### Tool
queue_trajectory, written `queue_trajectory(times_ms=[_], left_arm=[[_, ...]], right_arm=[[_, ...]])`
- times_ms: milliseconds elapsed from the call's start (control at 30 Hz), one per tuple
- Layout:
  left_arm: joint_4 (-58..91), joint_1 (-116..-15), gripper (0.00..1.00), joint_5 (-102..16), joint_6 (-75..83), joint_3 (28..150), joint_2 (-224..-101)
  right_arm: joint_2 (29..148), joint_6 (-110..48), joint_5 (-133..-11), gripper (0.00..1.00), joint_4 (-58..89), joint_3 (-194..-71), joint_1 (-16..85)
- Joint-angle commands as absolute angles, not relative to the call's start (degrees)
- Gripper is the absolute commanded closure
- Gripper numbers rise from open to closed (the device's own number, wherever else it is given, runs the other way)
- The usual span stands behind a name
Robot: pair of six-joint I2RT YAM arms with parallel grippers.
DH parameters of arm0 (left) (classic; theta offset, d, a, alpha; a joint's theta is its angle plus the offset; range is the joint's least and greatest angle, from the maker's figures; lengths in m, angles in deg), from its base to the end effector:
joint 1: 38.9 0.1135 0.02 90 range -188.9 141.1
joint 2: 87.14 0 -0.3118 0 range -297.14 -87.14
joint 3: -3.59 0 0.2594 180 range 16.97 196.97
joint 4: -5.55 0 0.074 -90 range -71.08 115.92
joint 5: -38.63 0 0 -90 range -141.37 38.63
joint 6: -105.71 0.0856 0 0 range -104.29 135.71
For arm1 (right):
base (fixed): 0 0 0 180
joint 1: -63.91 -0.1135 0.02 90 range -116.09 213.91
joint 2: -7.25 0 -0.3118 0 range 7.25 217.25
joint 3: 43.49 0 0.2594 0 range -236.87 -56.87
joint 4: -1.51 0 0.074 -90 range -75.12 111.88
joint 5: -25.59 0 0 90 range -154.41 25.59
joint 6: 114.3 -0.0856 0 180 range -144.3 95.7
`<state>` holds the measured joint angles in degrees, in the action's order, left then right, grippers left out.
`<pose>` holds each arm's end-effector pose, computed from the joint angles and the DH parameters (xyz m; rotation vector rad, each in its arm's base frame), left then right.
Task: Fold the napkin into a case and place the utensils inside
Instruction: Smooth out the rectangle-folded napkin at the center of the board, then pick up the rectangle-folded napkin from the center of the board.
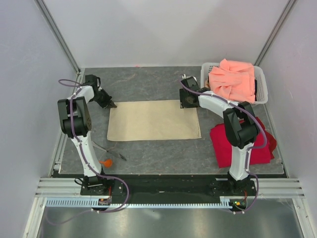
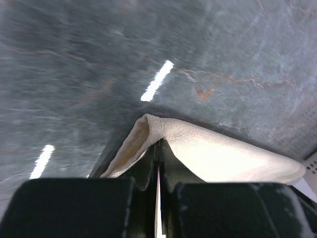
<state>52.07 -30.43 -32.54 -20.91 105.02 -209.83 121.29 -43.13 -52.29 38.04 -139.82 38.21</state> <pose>0.4875 0.0447 0.1383 -0.9852 2.6101 -0.5816 0.4460 0.1947 0.1914 -0.0640 2.4873 0.0596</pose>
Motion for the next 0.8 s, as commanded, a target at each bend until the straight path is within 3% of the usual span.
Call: queue_trajectory(times_ms=[0,200,433,633,767], left_arm=[[58.03,-28.53,0.97,-38.18,-16.19,107.58,-209.93],[58.03,-29.93,0.78,-36.52,-15.49,104.86,-198.87],[56.98,-41.07,0.78,-34.15,-14.08,99.06,-188.40],[53.21,-49.78,0.81,-31.51,-14.69,91.51,-183.83],[50.22,-51.73,0.81,-28.43,-14.79,87.46,-182.33]], right_arm=[[115.37,-44.60,-54.81,0.43,39.67,-135.03,39.12],[107.80,-42.76,-56.75,0.37,38.01,-125.18,41.05],[108.68,-42.84,-60.02,0.41,35.98,-123.05,43.34],[110.61,-43.98,-62.39,0.57,34.22,-122.08,43.52],[111.14,-44.16,-61.69,0.57,33.69,-121.12,43.52]])
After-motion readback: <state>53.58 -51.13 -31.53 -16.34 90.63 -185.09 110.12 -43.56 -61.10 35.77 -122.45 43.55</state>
